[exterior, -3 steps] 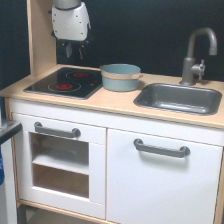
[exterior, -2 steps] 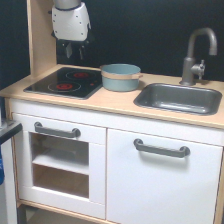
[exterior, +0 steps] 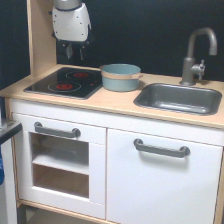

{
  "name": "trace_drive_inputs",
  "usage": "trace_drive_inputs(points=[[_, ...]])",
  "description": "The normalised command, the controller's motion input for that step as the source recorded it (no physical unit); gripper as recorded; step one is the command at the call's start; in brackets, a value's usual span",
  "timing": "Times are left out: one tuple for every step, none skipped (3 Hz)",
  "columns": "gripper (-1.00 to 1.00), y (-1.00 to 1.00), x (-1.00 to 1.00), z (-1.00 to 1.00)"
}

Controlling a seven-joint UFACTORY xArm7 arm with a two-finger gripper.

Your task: Place the pot in the sink

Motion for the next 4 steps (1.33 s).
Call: trace_drive_inputs(points=[[1.00,-0.08,0.05,-0.06],[1.00,-0.09,0.05,-0.08],[1.00,-0.09,0.06,-0.08],[1.00,-0.08,0.10,-0.11]])
